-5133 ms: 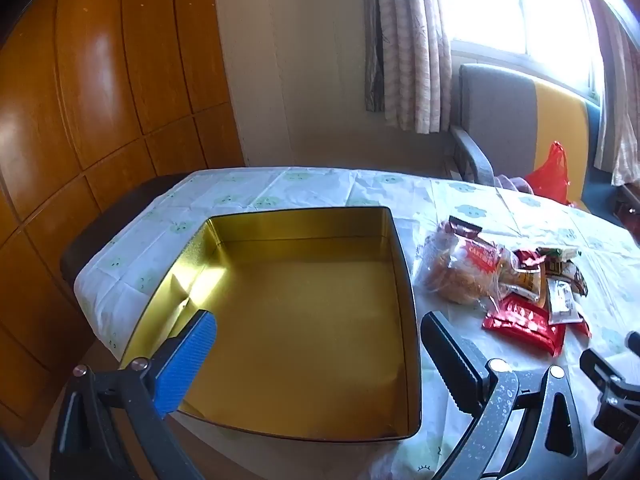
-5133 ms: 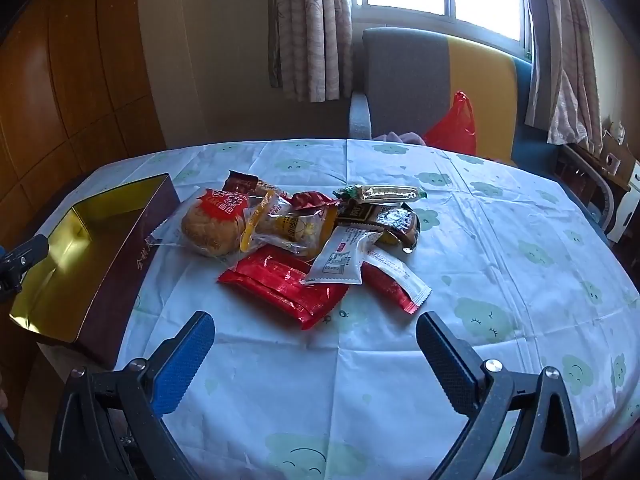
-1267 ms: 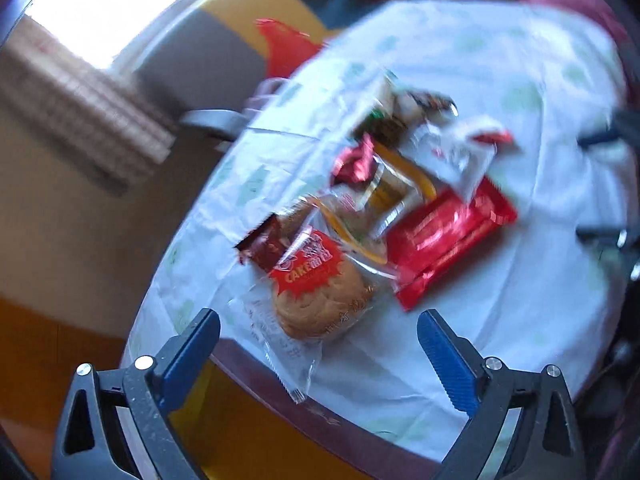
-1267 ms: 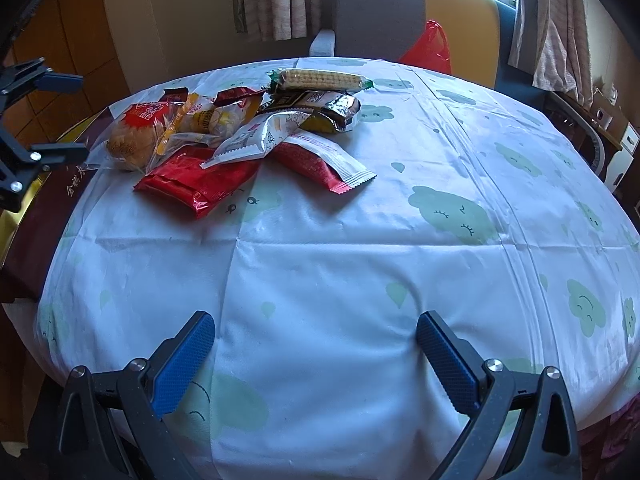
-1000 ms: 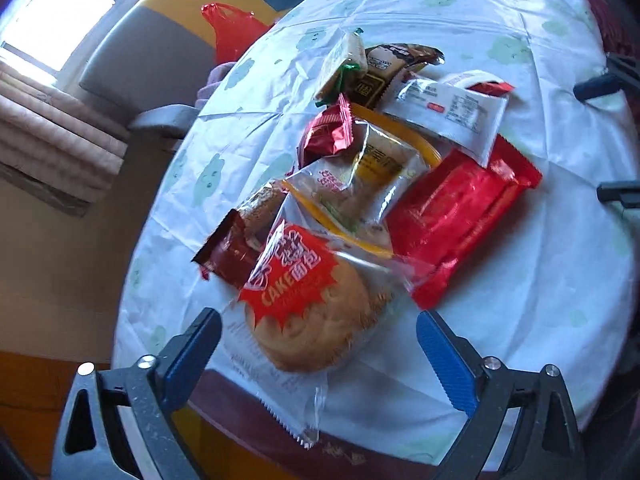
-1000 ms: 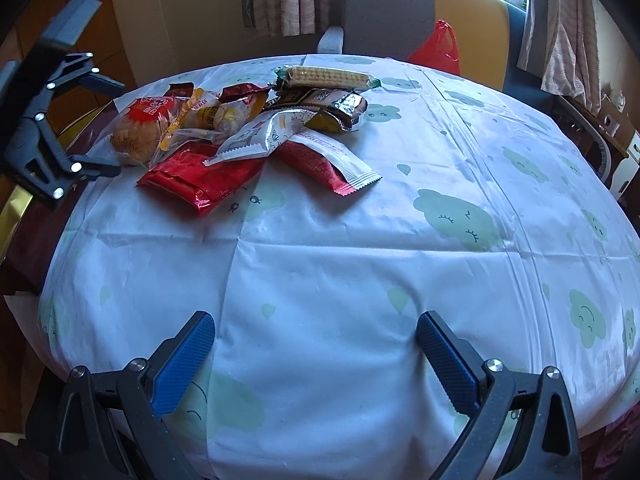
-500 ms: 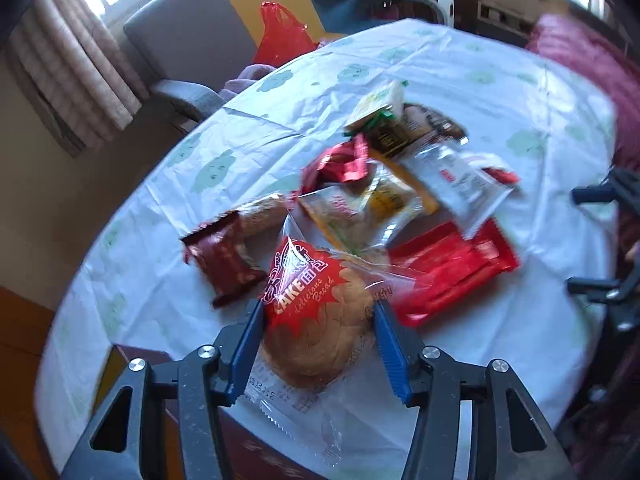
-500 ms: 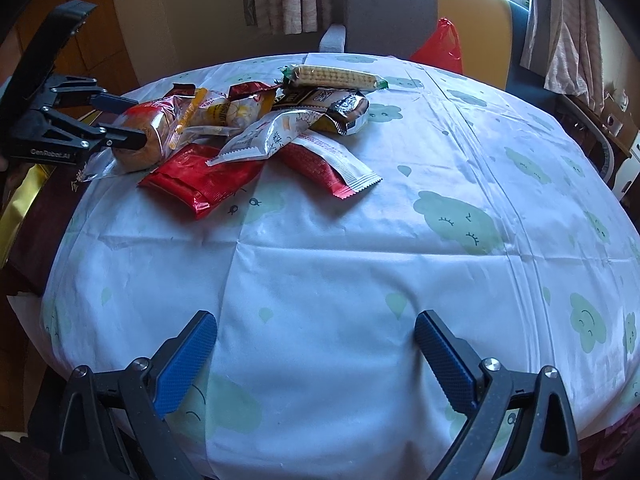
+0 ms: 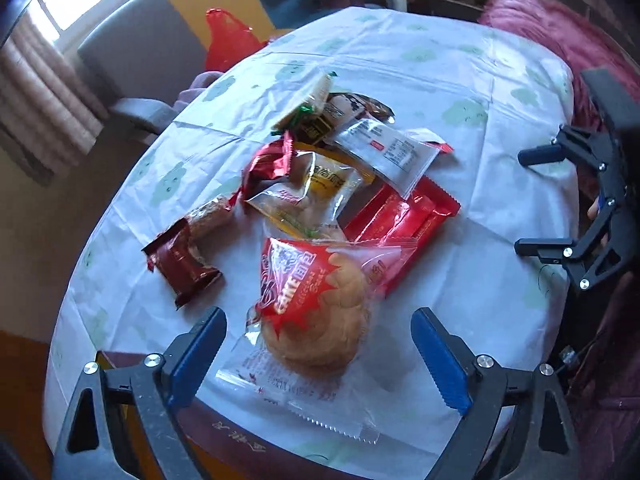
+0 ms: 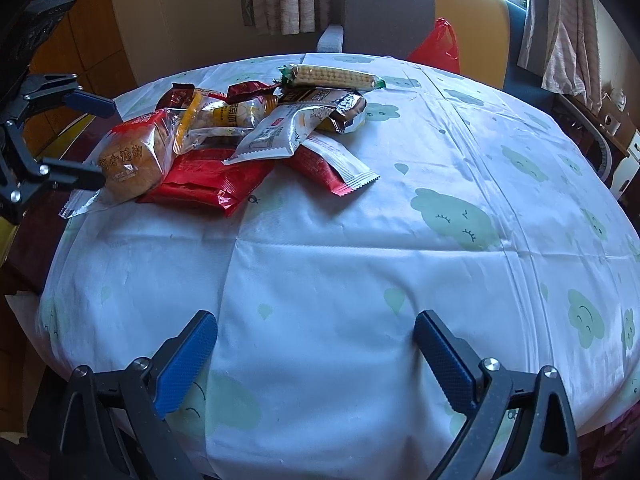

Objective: Organize snacks
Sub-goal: 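Close the left tool on the cake bun bag and lift it, then drop the cake bun into the tin with the left tool while the right tool grasps the white packet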

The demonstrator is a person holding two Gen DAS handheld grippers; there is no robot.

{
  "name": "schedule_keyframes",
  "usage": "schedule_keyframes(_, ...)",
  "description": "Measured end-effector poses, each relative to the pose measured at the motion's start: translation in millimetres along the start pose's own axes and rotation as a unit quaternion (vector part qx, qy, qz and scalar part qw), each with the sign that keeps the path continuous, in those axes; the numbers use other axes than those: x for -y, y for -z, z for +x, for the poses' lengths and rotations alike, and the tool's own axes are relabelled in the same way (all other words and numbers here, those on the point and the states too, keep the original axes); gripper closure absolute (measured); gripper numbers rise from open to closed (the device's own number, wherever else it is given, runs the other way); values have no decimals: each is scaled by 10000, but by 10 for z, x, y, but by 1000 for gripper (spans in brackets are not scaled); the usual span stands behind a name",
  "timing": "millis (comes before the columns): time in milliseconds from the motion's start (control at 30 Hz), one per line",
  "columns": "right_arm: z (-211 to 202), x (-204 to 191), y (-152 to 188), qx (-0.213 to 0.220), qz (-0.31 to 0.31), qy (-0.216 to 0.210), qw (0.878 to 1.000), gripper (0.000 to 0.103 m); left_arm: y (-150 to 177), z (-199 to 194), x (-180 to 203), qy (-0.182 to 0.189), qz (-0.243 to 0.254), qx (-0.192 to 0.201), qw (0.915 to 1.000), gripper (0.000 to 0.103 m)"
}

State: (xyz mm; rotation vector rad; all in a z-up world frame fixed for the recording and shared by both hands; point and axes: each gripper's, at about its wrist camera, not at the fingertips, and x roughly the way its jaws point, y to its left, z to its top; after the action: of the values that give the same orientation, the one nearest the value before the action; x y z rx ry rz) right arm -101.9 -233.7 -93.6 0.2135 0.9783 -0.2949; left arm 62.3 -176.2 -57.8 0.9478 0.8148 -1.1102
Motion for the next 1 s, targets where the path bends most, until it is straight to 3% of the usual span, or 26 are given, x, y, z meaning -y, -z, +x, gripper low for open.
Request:
schedule_keyframes(100, -2, 0, 1, -3, -12, -10, 10000, 1, -33, 129, 2, 123, -15, -50, 9999, 12)
schedule_keyframes(167, -1, -2, 1, 3, -33, -15, 10000, 1, -30, 213, -32, 54, -227, -77, 9997, 35)
schedule_keyframes(300, -6, 0, -6, 8, -38, -23, 10000, 2, 63, 74, -80, 237, -643, 219, 9974, 38)
schedule_keyframes(367, -17, 16, -14, 36, 3, -6, 10000, 4, 157, 0, -58, 154, -766, 296, 9965, 39)
schedule_keyframes(500, -51, 89, -72, 34, 151, -94, 9998, 18, 363, -245, -73, 188, -1343, 649, 9886, 39)
schedule_keyframes(667, -52, 96, -130, -11, 213, -159, 9996, 26, 586, -586, -118, 184, -2158, 1222, 9686, 39)
schedule_keyframes(800, -95, 101, -265, 60, 306, -332, 9990, 44, 698, -802, -75, 199, -2615, 1627, 9512, 39)
schedule_keyframes(933, -162, 140, -554, 273, 529, -583, 9965, 47, 781, -1000, -23, 20, -2989, 1930, 9346, 39)
schedule_keyframes(1000, -158, 122, -735, 371, 530, -643, 9958, 47, 870, -1090, -62, 6, -3286, 2065, 9216, 39)
